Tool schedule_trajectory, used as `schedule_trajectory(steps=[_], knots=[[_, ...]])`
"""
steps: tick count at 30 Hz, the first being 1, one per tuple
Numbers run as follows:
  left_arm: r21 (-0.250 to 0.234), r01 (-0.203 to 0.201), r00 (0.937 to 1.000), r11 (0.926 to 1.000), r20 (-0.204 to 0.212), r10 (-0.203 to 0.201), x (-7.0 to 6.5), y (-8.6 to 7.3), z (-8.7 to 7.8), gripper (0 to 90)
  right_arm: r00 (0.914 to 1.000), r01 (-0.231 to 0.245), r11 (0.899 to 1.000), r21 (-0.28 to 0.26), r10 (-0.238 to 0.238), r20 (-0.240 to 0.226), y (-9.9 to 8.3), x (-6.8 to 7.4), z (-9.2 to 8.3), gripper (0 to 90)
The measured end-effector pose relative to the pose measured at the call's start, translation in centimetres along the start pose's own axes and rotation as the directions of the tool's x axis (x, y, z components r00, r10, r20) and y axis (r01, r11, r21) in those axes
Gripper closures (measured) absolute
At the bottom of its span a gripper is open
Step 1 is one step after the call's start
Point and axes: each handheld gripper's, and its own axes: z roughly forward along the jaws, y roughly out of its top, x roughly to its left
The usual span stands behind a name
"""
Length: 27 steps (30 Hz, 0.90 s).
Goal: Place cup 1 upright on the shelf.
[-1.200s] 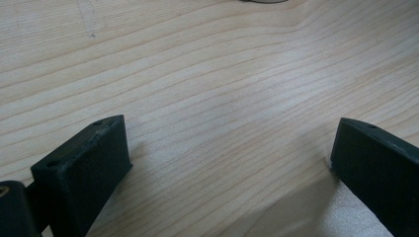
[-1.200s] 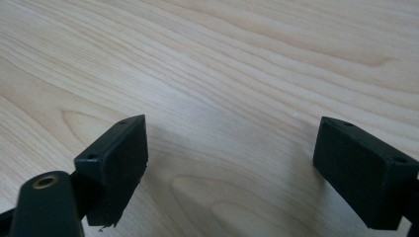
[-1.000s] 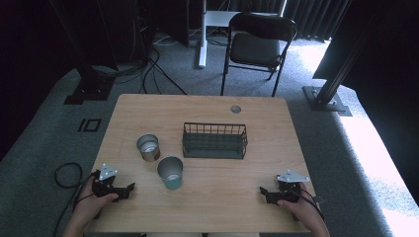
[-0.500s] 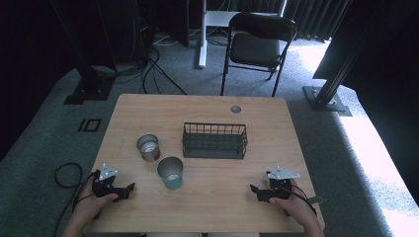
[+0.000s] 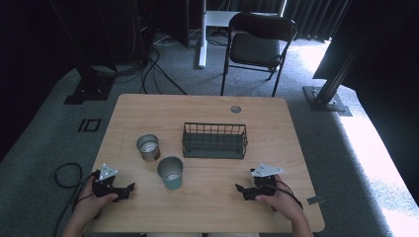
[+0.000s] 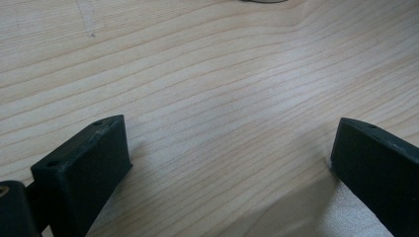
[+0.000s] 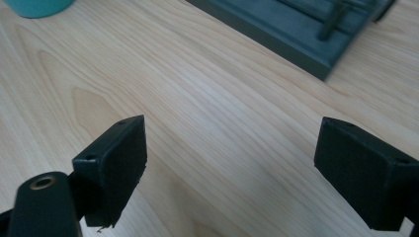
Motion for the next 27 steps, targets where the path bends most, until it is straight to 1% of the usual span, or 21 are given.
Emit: schedule_trajectory(steps=[5, 6, 10, 13, 15, 23, 27], knots=[[0.000, 0.000, 1.0000, 1.0000, 0.000, 0.000, 0.0, 0.0, 0.0, 2.5, 0.9998, 0.011, 1.000, -0.002, -0.011, -0.019, 0.6, 0.6, 0.5, 12.6], [0.000, 0.000, 1.0000, 1.0000, 0.000, 0.000, 0.0, 0.0, 0.0, 2.5, 0.9995, 0.020, 1.000, -0.001, -0.020, -0.026, 0.8, 0.8, 0.8, 12.6], [0.000, 0.000, 1.0000, 1.0000, 0.000, 0.000, 0.0, 0.0, 0.0, 2.5, 0.9990, 0.029, 1.000, -0.002, -0.029, -0.033, 1.0, 1.1, 1.0, 12.6], [0.000, 0.000, 1.0000, 1.0000, 0.000, 0.000, 0.0, 0.0, 0.0, 2.5, 0.9977, 0.047, 0.999, -0.003, -0.047, -0.048, 1.5, 1.7, 1.5, 12.6], [0.000, 0.000, 1.0000, 1.0000, 0.000, 0.000, 0.0, 0.0, 0.0, 2.5, 0.9976, 0.047, 0.999, -0.005, -0.047, -0.052, 1.6, 1.8, 1.6, 12.6], [0.000, 0.000, 1.0000, 1.0000, 0.000, 0.000, 0.0, 0.0, 0.0, 2.5, 0.9945, 0.071, 0.997, -0.005, -0.072, -0.076, 2.2, 2.8, 2.3, 12.7], [0.000, 0.000, 1.0000, 1.0000, 0.000, 0.000, 0.0, 0.0, 0.0, 2.5, 0.9933, 0.077, 0.997, -0.012, -0.077, -0.085, 2.6, 3.3, 2.7, 12.8]])
